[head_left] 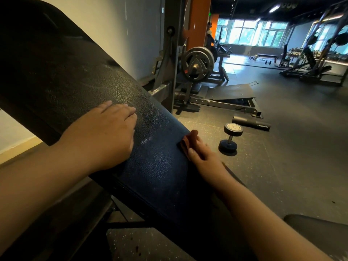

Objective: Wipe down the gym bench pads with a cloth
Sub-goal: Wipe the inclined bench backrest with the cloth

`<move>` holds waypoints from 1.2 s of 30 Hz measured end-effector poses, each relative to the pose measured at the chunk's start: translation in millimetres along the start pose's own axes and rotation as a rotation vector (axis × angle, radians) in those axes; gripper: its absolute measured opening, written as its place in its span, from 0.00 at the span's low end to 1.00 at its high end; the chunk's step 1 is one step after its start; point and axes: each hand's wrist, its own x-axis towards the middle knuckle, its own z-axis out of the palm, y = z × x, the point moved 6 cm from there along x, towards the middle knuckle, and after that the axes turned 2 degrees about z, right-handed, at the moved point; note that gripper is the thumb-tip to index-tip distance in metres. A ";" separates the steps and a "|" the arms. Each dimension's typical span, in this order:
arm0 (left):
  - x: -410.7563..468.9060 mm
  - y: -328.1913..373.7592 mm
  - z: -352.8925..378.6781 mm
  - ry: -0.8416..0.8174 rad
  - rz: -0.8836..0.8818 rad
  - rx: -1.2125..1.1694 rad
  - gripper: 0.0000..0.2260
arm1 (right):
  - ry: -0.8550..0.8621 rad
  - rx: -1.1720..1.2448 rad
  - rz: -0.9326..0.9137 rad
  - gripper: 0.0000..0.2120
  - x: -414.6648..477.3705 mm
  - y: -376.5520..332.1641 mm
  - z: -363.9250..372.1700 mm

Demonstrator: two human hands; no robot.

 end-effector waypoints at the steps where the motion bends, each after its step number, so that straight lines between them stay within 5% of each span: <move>1: 0.1 1.4 -0.9 -0.003 0.000 -0.002 0.27 | -0.013 -0.017 -0.066 0.25 -11.3 -6.1 10.3; 5: 1.5 1.0 -1.1 -0.039 -0.015 0.009 0.26 | -0.157 -0.096 -0.265 0.27 -26.1 -38.1 40.3; 10: 0.2 1.4 -4.8 -0.051 -0.037 -0.009 0.26 | -0.027 -0.222 -0.236 0.25 4.3 -63.4 45.2; 16: -0.7 0.6 -6.7 -0.043 -0.062 -0.028 0.26 | -0.109 -0.454 -0.437 0.29 -23.0 -79.9 60.7; 19: 0.7 0.3 -7.7 -0.039 -0.075 -0.046 0.25 | -0.044 -0.634 -0.296 0.32 11.8 -75.9 54.6; 21: 0.0 0.2 -8.1 -0.039 -0.079 -0.050 0.25 | 0.027 -0.583 -0.258 0.34 16.4 -78.5 57.2; 23: -1.4 0.5 -9.4 -0.032 -0.079 -0.058 0.25 | 0.095 -0.446 -0.429 0.31 -0.6 -85.6 60.8; 26: -2.2 -0.5 -12.4 -0.012 -0.076 -0.083 0.24 | 0.019 -0.243 -0.535 0.24 -23.5 -79.5 53.3; 29: -1.1 -2.9 -13.6 -0.001 -0.080 -0.115 0.24 | -0.141 -0.341 -0.412 0.24 -11.2 -67.4 46.8; 33: 0.1 -5.8 -13.3 0.017 -0.104 -0.143 0.23 | -0.095 -0.325 -0.234 0.26 10.1 -78.1 52.1; 36: -0.8 -5.3 -14.5 0.035 -0.122 -0.161 0.23 | -0.116 -0.326 -0.303 0.25 -10.3 -91.9 65.9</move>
